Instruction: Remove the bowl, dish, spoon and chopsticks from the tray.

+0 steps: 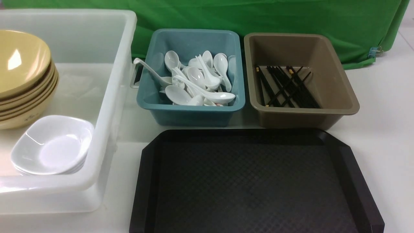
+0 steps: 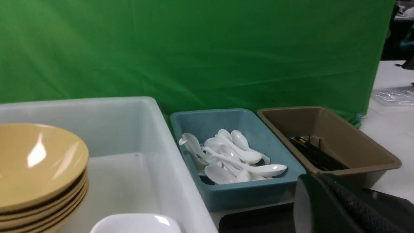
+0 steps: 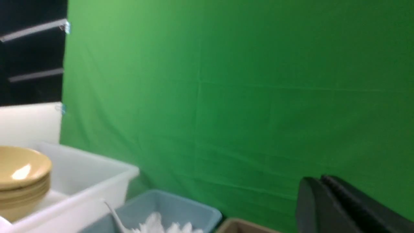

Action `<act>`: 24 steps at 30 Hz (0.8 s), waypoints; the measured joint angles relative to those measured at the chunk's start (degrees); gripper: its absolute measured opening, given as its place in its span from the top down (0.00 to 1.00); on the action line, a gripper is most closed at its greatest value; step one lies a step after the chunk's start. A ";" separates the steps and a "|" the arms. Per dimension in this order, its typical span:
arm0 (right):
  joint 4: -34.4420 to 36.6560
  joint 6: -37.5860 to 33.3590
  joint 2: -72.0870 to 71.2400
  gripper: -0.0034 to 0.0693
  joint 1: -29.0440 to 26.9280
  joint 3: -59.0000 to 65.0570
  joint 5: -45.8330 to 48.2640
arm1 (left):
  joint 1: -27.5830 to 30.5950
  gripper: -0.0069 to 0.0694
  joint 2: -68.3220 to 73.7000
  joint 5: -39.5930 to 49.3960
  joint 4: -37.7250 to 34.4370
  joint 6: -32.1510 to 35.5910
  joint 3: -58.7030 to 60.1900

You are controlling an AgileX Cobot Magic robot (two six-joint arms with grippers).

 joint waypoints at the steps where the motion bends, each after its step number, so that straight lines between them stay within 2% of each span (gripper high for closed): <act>1: -0.27 0.48 -1.66 0.95 0.00 1.26 -1.16 | 0.00 0.92 0.00 -0.75 -0.06 -0.32 1.67; 6: -0.82 2.51 -6.07 0.95 0.00 4.14 -2.91 | 0.00 0.92 0.06 -6.62 -0.26 -0.72 10.51; 9: -1.13 2.70 -7.00 0.93 0.00 4.51 -3.57 | 0.00 0.92 0.11 -13.09 -0.71 -0.72 17.08; 24: -1.44 2.77 -7.00 0.88 0.00 4.51 -3.76 | 0.00 0.91 0.11 -14.70 -0.83 0.54 19.93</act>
